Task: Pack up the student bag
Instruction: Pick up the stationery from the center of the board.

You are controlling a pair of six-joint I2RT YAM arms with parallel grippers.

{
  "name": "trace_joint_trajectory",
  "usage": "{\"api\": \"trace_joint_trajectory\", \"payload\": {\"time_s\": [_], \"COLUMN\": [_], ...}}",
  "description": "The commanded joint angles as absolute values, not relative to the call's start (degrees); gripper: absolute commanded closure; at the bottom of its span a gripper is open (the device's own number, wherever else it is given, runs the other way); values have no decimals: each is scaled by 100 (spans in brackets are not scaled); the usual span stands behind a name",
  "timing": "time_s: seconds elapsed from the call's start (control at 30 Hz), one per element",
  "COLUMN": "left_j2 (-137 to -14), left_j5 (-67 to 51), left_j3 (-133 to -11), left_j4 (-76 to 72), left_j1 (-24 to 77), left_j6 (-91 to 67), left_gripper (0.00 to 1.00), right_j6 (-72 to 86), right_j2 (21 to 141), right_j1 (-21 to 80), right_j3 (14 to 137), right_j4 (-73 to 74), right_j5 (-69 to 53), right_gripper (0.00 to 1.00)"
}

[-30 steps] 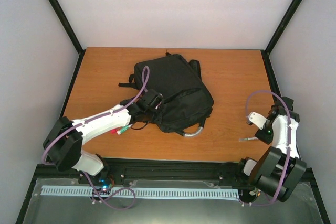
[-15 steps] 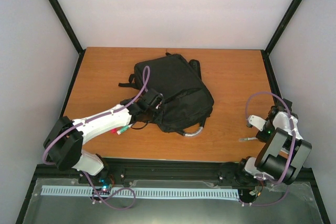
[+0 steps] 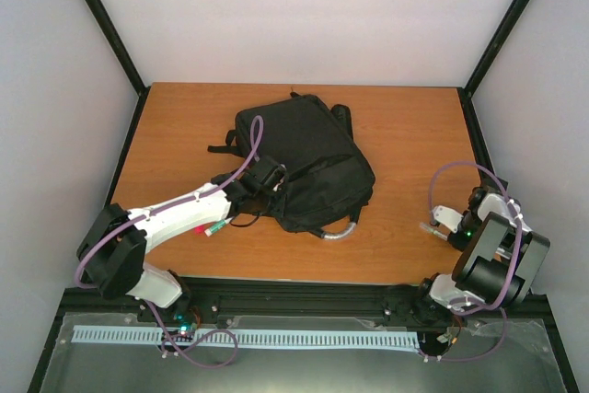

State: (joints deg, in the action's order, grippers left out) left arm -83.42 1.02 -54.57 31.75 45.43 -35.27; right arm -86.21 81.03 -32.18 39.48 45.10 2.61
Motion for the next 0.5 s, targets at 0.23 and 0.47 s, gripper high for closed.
{"api": "trace_joint_trajectory", "payload": {"time_s": [0.23,0.47], "left_j2": [-8445,-8492], "left_j5": [9,-30], "left_j3": [-5599,-5594], "left_j4": [2822,2604], "left_j1": [4570,4570], "left_j6": [-3445,-3501], "left_gripper": [99,99], "right_j6": [-7994,-7609], "right_j2": [7629,6562], "right_j1": [-3257,-2790], "right_j3": [4158,4523], "right_j4": [5267,6170], "right_j5": [-385,-1185], "right_gripper": [96,97]}}
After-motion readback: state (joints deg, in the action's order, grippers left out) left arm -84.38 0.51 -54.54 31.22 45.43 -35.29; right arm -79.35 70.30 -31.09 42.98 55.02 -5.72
